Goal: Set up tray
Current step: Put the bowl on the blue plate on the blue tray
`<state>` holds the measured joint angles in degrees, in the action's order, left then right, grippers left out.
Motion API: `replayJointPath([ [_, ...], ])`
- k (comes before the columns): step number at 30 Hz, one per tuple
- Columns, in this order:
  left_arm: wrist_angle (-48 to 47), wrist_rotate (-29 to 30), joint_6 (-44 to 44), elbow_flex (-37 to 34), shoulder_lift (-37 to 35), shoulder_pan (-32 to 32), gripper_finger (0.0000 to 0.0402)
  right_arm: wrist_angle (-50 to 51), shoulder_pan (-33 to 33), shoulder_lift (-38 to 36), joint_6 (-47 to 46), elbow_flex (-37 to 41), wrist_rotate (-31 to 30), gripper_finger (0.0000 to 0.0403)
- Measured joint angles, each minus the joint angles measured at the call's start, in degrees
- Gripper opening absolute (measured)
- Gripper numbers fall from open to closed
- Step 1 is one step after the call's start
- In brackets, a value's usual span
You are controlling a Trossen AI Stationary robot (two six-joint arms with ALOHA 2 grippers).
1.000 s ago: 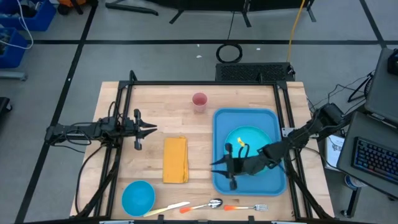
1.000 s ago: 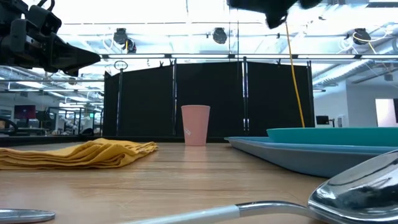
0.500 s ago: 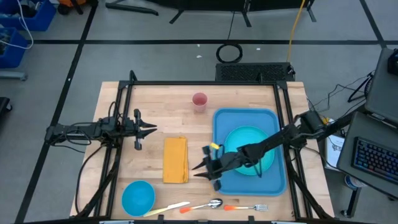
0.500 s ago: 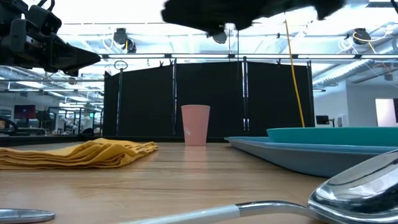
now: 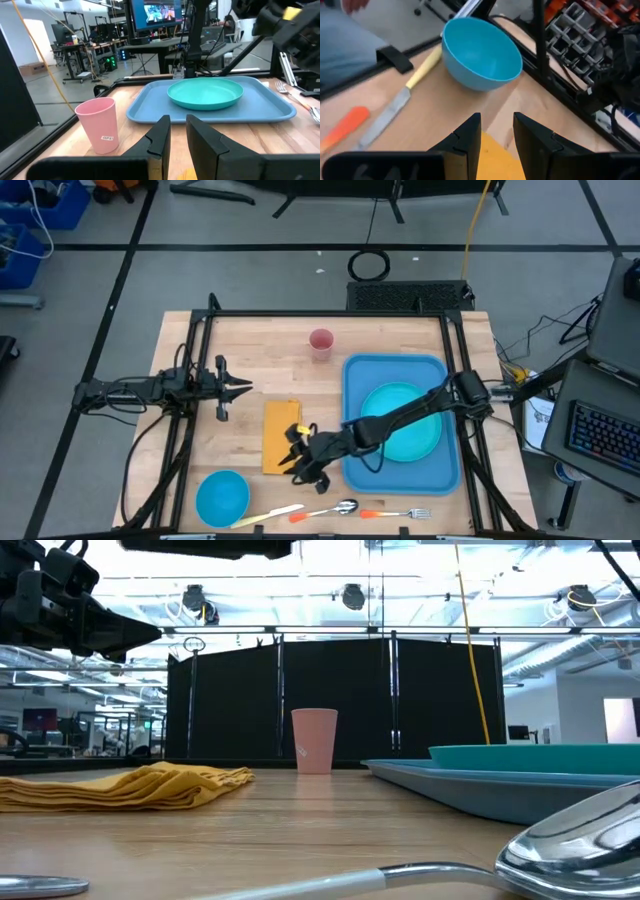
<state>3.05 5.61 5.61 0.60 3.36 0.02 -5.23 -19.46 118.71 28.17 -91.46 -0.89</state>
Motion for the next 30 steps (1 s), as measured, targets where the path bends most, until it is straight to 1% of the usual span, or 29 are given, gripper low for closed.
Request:
replayJointPath([
  [4,0.08,0.00,0.07,0.00,0.02,0.00,0.0067,3.36,0.00,4.28,4.58,-6.29,2.74,0.0105],
  [9,0.09,0.00,0.07,0.01,0.01,0.00,0.0067,9.68,-0.03,9.54,9.32,-14.73,2.66,0.0105],
  [12,0.13,0.00,0.07,0.00,0.00,0.00,0.0067,11.73,0.11,12.94,11.95,-19.54,3.14,0.0105],
  [15,0.09,0.00,0.03,0.00,0.02,0.01,0.0067,12.04,0.37,15.85,13.88,-24.05,7.00,0.0105],
  [18,0.03,0.00,0.08,0.00,0.00,0.00,0.0067,14.23,0.37,18.31,16.13,-27.89,8.58,0.0105],
  [22,0.08,0.00,0.07,0.00,0.02,0.01,0.0067,14.83,0.40,21.32,18.47,-31.16,10.13,0.0105],
  [24,0.15,0.00,0.07,0.00,0.00,0.01,0.0067,13.09,0.61,22.44,18.93,-31.99,11.60,0.0105],
  [30,0.11,-0.02,0.07,0.02,0.00,0.00,0.0067,14.01,1.50,22.79,17.65,-32.29,11.38,0.0105],
])
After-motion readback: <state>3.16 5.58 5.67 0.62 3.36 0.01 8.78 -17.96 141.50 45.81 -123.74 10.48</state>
